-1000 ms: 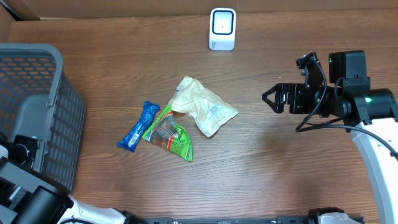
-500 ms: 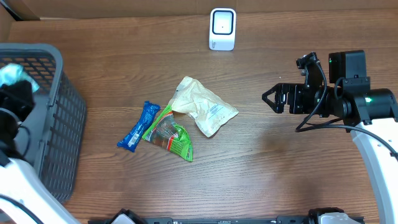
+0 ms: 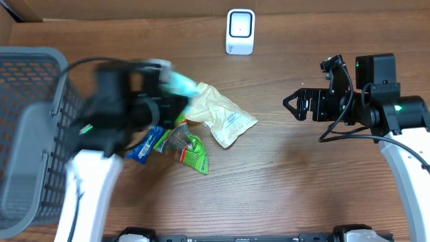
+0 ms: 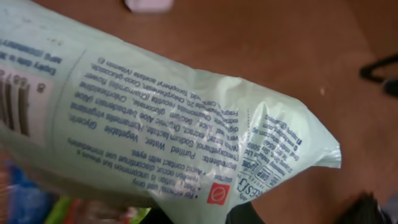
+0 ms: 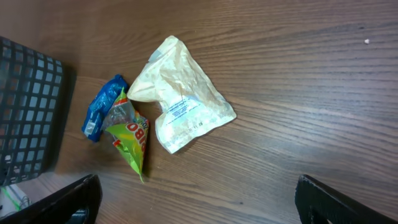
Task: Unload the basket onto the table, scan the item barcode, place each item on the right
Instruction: 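Carry the mint-green pouch out and drop it right of the beige bag, then lower the right gripper onto the mint-green pouch and grasp it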
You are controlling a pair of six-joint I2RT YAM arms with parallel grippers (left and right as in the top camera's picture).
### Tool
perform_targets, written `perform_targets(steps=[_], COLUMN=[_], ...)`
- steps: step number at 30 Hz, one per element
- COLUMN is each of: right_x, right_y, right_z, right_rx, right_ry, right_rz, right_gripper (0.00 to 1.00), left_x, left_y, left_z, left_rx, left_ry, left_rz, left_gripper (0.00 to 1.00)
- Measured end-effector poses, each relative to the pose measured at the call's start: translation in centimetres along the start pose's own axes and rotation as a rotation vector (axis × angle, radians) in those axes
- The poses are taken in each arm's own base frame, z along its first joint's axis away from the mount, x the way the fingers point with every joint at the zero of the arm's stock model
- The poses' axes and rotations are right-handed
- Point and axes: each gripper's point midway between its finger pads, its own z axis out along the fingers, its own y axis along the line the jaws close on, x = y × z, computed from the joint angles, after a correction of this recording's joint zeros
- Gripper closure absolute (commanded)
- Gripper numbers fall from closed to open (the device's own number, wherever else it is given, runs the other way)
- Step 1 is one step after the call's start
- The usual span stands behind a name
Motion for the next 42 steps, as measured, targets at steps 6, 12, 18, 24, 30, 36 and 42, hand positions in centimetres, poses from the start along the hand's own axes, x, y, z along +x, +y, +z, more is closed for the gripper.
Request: perform_targets(steps=[6,12,18,24,30,36,42], right_x=[-5.4,-6.7,-6.3,-5.5,-2.9,1.4,7.0], right_y=[-3.4,-5.5,-5.6,-6.0,-7.0,-5.3,-4.3], right_z=[-7.4,-11.5,-11.4,-10.6,-4.0,3.5,9.7], right_rx=[0.104,0.168,0.166,0.163,0.126,0.111,0.102], right_ry=[-0.192,-0.288,-0.273,-0.227,0.043,0.307,0.475], right_rz=[0.096,0.187,0.211,0.25,0.339,0.29,0.214], right_gripper=[0.01,0.0,0.0,0.02,0.34,0.66,0.67], left_x=[5.7,13.3,10.4,6.1,-8.3,-9.9,-8.6], left_y=[-6.2,-9.2,-9.9,-5.8,-5.6,-4.1,-0.9], left_z=[17.0,22.3,22.2,16.7,2.2,-4.7,-4.1], left_rx=[0.143,0.147,0.142,-0.093,-0.143,-0.23,-0.378], left_ry=[0.287,0.498,0.435,0.486,0.039,-0.108,-0.045], left_rz=[0.11,0.106,0.1,0.019,-0.008,-0.03,-0.056], left_gripper=[0.96,0.58,0.12,0.09,0.0,0.0,0.0])
